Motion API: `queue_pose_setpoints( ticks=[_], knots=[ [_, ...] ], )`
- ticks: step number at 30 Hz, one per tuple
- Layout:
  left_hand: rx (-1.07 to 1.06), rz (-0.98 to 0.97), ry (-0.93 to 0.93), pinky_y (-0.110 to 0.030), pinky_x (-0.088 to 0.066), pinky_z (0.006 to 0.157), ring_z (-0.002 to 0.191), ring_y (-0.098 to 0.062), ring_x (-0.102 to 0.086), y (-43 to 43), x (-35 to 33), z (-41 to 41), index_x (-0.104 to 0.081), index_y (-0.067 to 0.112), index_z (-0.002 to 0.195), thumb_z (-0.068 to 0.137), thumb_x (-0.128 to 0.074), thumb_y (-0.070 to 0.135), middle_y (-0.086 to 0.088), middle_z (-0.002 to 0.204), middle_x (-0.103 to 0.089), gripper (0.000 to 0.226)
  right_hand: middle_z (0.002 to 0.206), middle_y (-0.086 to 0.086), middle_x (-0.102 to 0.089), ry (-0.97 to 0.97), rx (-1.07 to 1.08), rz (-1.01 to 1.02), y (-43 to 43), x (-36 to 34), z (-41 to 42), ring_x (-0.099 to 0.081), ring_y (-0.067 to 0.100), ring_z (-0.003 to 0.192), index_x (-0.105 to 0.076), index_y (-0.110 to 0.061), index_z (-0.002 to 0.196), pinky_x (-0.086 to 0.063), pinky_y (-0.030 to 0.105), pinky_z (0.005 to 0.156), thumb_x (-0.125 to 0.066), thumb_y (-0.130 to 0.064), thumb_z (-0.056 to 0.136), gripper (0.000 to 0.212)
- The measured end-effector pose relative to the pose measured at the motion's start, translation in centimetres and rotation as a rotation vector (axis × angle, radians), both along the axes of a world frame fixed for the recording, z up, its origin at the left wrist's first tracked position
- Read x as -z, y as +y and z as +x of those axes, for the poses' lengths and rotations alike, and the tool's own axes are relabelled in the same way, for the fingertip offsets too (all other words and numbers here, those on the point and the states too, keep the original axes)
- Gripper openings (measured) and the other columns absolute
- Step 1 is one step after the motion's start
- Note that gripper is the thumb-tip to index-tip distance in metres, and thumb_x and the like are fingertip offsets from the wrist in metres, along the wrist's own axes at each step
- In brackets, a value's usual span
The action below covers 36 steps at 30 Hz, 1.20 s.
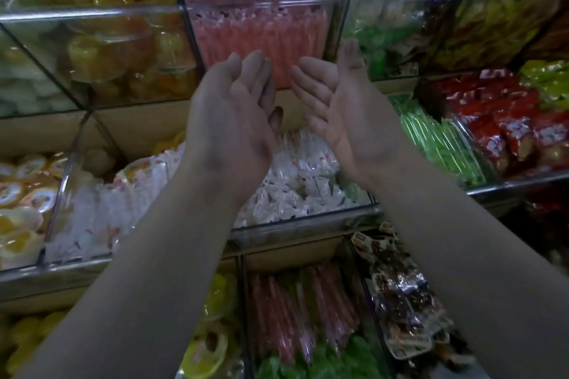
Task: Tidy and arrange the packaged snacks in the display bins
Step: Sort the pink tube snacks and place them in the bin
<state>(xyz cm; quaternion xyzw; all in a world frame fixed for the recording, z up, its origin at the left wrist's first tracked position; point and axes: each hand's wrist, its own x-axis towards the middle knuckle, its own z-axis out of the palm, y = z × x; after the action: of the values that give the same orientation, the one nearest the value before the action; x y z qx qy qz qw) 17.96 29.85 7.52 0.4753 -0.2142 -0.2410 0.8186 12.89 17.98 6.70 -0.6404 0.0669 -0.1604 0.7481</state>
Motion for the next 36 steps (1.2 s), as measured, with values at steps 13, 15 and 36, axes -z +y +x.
queue_pose_setpoints(
  ticks=[13, 15, 36],
  knots=[
    [-0.008, 0.07, 0.143, -0.036, -0.019, 0.117, 0.144, -0.009, -0.026, 0.4, 6.4, -5.9, -0.027, 0.017, 0.152, 0.101, -0.021, 0.041, 0.003, 0.158, -0.029, 0.056, 0.15, 0.001, -0.044, 0.12, -0.014, 0.091, 0.2, 6.8, -6.2, -0.044, 0.009, 0.135, -0.037, -0.014, 0.147, -0.036, 0.027, 0.108, -0.025, -0.067, 0.076, 0.09],
    [-0.017, 0.07, 0.166, -0.035, -0.021, 0.116, 0.144, -0.009, -0.028, 0.7, 7.3, -6.6, -0.029, 0.018, 0.152, 0.101, -0.021, 0.041, 0.003, 0.157, -0.032, 0.056, 0.149, 0.0, -0.045, 0.14, -0.013, 0.116, 0.5, 7.8, -7.0, -0.044, 0.009, 0.134, -0.038, -0.014, 0.147, -0.035, 0.027, 0.11, -0.026, -0.068, 0.073, 0.092],
    [-0.011, 0.286, 0.345, -0.034, -0.022, 0.113, 0.141, -0.008, -0.033, 2.9, 20.1, -9.9, -0.037, 0.02, 0.148, 0.101, -0.02, 0.041, 0.007, 0.152, -0.04, 0.054, 0.133, -0.003, -0.06, 0.439, -0.036, 0.181, 1.5, 20.8, -10.7, -0.056, 0.006, 0.122, -0.051, -0.019, 0.135, -0.038, 0.032, 0.109, -0.029, -0.07, 0.07, 0.085]
  ],
)
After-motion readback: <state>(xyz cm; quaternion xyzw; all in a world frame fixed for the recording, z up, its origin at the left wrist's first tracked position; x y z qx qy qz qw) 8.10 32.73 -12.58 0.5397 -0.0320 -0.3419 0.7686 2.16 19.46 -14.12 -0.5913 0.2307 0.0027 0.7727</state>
